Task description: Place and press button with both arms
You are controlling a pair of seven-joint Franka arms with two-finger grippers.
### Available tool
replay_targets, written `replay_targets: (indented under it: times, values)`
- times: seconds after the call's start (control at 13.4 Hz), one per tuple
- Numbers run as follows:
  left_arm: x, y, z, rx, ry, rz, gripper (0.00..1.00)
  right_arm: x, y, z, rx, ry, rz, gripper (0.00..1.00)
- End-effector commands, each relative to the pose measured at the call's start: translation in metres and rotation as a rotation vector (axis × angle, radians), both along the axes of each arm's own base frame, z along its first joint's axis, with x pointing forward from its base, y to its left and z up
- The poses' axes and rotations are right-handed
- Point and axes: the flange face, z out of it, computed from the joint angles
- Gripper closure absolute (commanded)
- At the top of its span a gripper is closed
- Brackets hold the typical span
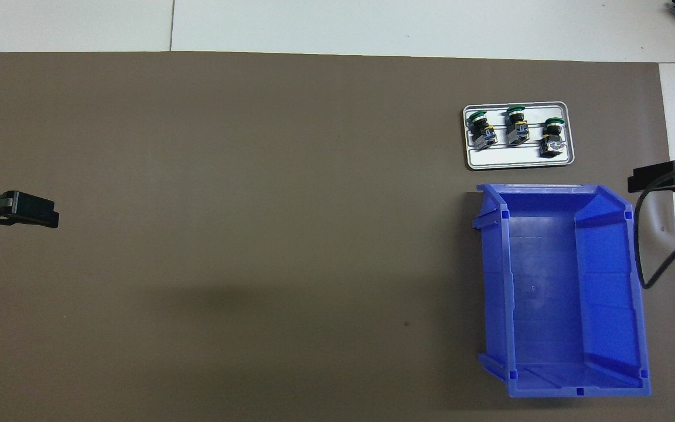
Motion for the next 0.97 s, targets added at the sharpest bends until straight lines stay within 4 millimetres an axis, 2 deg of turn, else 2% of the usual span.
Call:
replay_targets:
  times: [0.0, 0.15, 0.3, 0.45, 0.67, 0.75, 0.9]
  values:
    - [-0.007, 0.002, 0.003, 0.012, -0.001, 0.009, 0.00, 0.042, -0.008, -0.034, -0.011, -0.029, -0.027, 0.00]
    - [-0.007, 0.002, 0.003, 0.012, -0.001, 0.009, 0.00, 0.088, -0.006, -0.074, -0.030, -0.046, -0.015, 0.00]
    - [-0.007, 0.002, 0.003, 0.012, -0.001, 0.009, 0.00, 0.135, -0.003, -0.130, -0.044, -0.073, 0.001, 0.00]
    - [-0.007, 0.002, 0.003, 0.012, -0.001, 0.009, 0.00, 0.165, 0.009, -0.183, -0.020, -0.122, 0.013, 0.00]
    - [-0.007, 0.002, 0.002, 0.012, 0.000, 0.009, 0.00, 0.186, 0.015, -0.242, 0.077, -0.162, -0.025, 0.00]
    - [-0.007, 0.002, 0.002, 0.012, 0.000, 0.009, 0.00, 0.189, 0.018, -0.262, 0.086, -0.152, 0.012, 0.00]
    - [-0.007, 0.002, 0.002, 0.012, 0.000, 0.009, 0.00, 0.189, 0.024, -0.277, 0.082, -0.160, 0.070, 0.00]
